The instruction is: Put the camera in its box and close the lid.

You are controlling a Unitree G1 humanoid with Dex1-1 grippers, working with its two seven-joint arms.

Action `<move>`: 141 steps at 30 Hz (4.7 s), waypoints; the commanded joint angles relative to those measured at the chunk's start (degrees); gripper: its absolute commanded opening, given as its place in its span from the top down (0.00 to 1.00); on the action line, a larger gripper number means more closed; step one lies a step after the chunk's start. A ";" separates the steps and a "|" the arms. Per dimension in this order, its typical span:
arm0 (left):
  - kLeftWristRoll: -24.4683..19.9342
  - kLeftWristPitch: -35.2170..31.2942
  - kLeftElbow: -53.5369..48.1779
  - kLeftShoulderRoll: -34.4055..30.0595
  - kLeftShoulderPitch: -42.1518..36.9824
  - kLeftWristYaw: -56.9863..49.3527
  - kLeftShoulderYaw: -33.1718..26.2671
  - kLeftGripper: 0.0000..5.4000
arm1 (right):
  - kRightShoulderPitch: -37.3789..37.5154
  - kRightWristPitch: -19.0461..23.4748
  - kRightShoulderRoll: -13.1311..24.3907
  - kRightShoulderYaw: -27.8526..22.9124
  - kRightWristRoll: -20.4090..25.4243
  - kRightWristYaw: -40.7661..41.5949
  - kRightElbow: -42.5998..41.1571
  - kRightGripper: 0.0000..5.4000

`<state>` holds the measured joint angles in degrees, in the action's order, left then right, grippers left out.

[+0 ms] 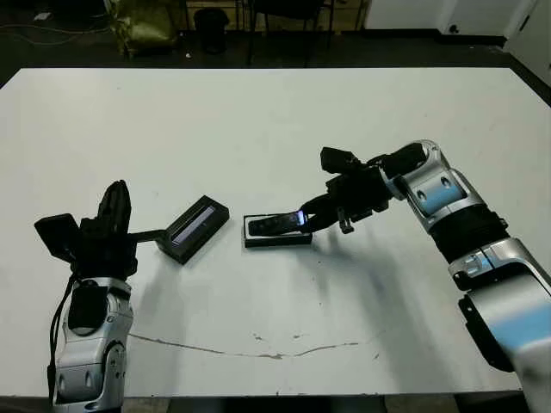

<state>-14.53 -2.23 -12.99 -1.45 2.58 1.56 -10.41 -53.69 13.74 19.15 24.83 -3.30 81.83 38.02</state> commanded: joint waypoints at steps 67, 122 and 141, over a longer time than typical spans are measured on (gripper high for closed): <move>0.20 -0.57 0.65 0.63 1.12 0.04 -0.08 1.00 | 10.19 5.54 -1.35 -11.73 3.86 -19.31 -23.72 0.02; 0.47 -0.14 1.38 0.95 0.72 0.97 0.07 1.00 | 33.78 11.96 -10.19 -1.53 -9.83 -58.17 -44.12 1.00; 0.47 -0.53 0.94 0.99 0.91 0.96 -0.09 1.00 | 36.99 12.95 -8.86 -1.48 -9.43 -57.45 -43.98 1.00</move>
<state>-13.77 -2.01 -12.87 -0.21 2.71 2.47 -10.35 -17.83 25.70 9.40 23.69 -13.20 23.81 -6.79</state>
